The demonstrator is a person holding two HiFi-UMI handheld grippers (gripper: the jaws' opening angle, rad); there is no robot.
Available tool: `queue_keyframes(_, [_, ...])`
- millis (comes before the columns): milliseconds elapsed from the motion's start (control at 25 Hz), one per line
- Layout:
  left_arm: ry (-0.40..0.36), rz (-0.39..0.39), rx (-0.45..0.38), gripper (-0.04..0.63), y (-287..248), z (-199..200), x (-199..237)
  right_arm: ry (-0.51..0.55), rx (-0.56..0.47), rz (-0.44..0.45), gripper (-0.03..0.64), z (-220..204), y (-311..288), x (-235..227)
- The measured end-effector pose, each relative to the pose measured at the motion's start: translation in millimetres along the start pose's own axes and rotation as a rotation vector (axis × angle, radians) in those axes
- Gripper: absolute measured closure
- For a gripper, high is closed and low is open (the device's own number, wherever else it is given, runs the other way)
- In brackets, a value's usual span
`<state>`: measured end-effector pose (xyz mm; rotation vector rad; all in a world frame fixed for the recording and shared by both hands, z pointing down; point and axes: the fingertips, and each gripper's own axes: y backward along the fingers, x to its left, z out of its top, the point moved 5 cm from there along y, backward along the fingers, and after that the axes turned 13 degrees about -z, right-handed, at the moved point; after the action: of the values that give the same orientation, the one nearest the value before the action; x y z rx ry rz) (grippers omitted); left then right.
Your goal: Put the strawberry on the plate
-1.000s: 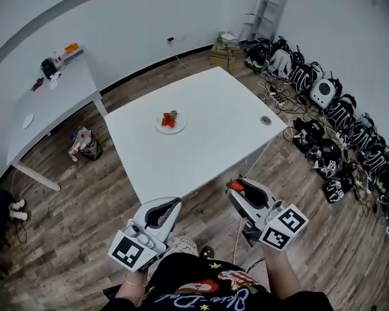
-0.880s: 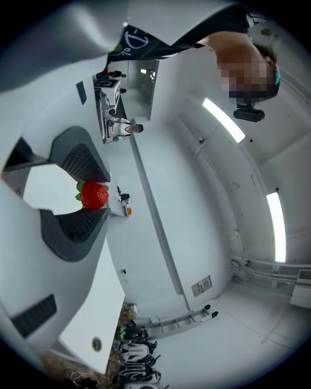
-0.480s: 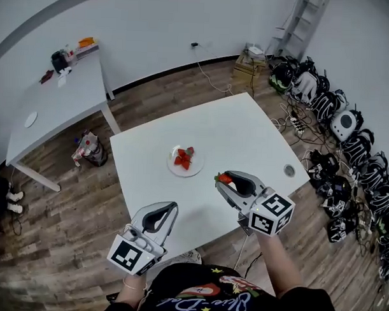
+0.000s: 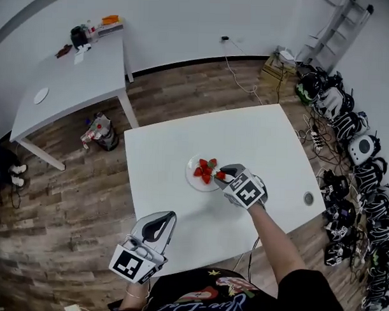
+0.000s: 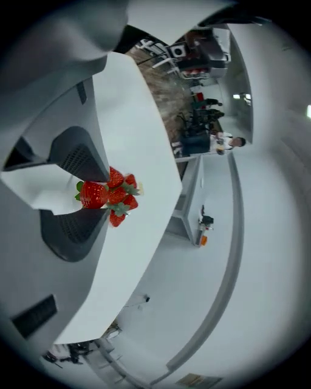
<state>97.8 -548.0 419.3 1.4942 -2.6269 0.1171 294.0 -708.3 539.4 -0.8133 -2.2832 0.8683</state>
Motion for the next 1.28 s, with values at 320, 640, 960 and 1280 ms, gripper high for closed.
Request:
queue_keyframes(320, [-0.005, 0.157, -0.016, 0.595, 37, 9, 31, 0.1, 0.101, 0.091, 0.472, -4, -39, 6])
queue_keyframes(640, [0.038, 0.194, -0.041, 0.595, 34, 7, 19, 0.107, 0.03, 0.122, 0.471, -6, -41, 11])
queue_keyframes(960, [0.024, 0.302, 0.053, 0.597, 18, 12, 4, -0.156, -0.206, 0.125, 0.471, -4, 42, 2])
queue_keyframes(1280, [0.06, 0.213, 0.043, 0.596, -20, 15, -25, -0.66, -0.387, 0.268, 0.588, -49, 115, 0])
